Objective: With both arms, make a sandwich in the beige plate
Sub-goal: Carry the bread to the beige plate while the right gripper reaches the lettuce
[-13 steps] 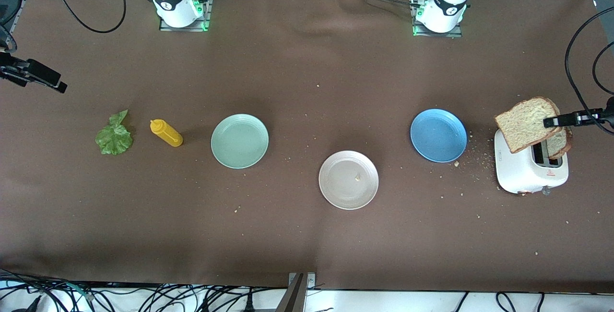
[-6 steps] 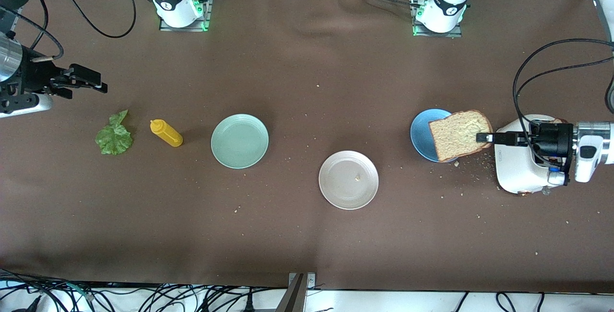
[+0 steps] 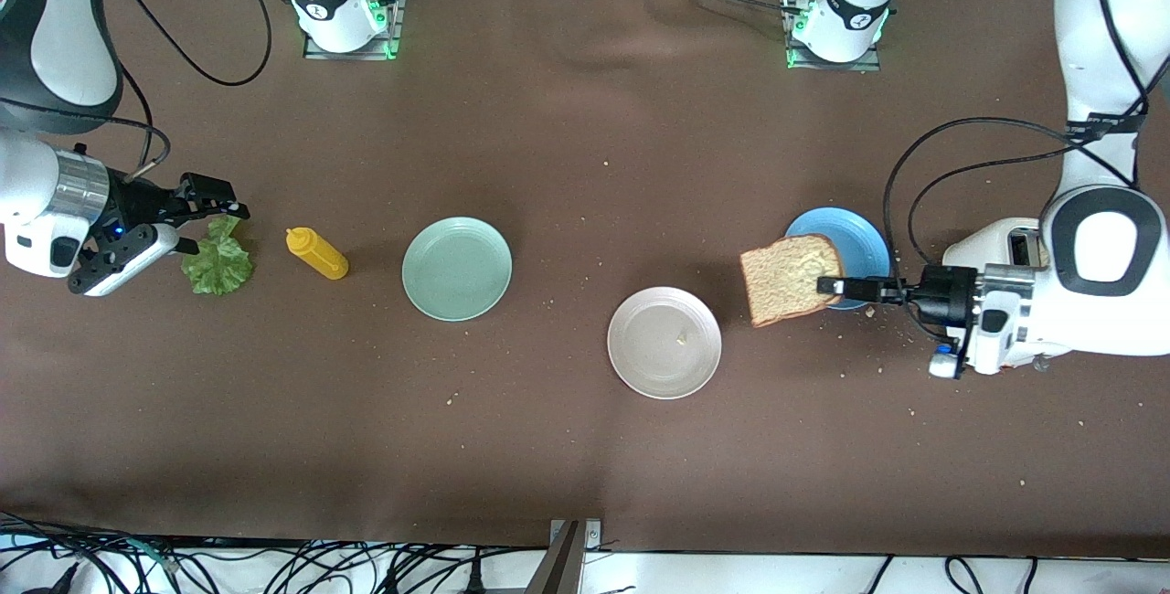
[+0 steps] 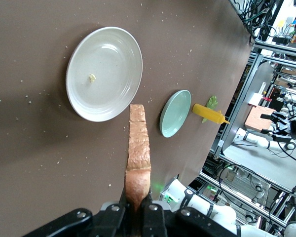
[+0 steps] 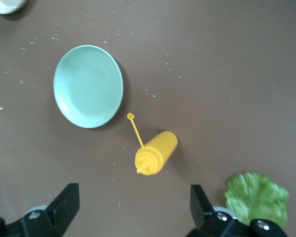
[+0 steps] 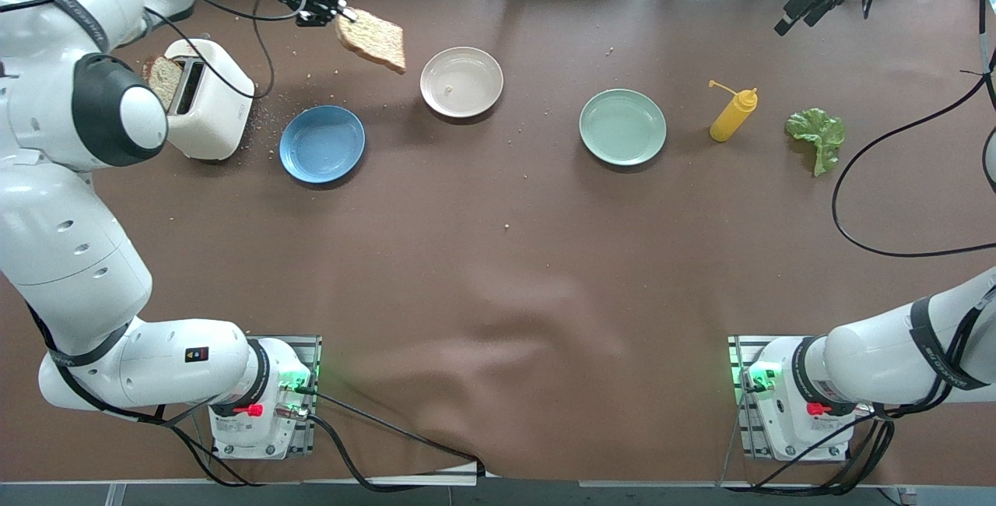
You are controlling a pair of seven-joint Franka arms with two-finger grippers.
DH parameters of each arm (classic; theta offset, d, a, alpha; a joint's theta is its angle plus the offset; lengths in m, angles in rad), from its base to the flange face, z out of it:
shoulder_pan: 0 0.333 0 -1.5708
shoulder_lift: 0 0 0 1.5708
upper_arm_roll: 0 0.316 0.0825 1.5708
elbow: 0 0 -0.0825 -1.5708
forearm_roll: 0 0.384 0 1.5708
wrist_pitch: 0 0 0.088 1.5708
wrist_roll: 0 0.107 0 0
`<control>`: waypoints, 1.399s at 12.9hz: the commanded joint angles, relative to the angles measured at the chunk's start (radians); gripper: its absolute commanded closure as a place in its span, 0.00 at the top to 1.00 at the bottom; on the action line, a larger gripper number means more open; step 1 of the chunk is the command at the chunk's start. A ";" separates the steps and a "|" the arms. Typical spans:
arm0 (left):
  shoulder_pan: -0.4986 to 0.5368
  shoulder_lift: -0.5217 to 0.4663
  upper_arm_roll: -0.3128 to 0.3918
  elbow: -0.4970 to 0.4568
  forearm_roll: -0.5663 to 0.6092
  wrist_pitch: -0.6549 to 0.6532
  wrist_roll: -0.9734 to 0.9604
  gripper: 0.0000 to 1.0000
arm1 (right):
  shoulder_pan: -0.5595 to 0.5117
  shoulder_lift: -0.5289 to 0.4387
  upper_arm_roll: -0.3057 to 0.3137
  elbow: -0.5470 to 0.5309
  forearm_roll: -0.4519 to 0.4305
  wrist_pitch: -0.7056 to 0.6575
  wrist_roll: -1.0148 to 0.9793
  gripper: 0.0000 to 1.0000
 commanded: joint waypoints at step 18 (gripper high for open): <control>-0.319 0.223 0.020 -0.026 -0.127 0.444 0.009 0.42 | -0.080 0.034 -0.012 -0.005 0.235 -0.131 -0.570 0.99</control>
